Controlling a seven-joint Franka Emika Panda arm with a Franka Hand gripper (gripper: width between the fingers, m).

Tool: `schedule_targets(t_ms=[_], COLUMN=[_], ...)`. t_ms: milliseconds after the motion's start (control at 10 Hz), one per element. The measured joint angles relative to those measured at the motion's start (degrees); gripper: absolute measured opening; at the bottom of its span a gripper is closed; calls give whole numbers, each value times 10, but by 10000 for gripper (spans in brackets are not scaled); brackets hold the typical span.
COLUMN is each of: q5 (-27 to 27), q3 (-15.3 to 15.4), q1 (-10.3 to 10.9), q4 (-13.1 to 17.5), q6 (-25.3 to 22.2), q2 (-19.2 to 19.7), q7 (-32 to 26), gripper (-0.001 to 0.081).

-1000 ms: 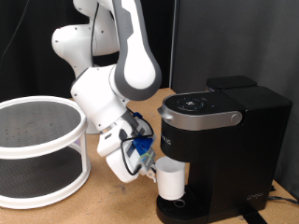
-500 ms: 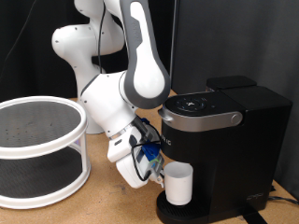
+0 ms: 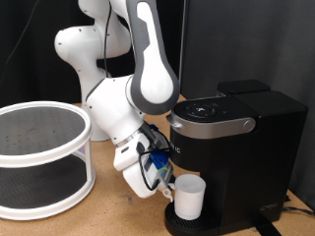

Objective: Make a cup of coffee with the keurig machine

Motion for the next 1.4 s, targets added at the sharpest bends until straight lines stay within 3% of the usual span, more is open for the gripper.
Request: schedule_targets(t_ms=[100, 200, 300, 400, 500, 900, 1000, 1200, 1400], q5=[0, 0, 0, 0, 3, -36, -49, -107, -110], q3=[0, 0, 0, -1, -3, -35, -42, -54, -53], q1=[0, 0, -1, -2, -5, -42, -50, -65, -65], q4=[0, 0, -1, -4, -10, -65, -75, -97, -98], q6=[0, 0, 0, 0, -1, -70, -77, -78, -78], q2=[0, 0, -1, -1, -5, -57, -69, -101, -100], q7=[0, 0, 0, 0, -1, -2, 2, 63, 48], gripper=[274, 453, 453, 636, 749, 803, 803, 803, 803])
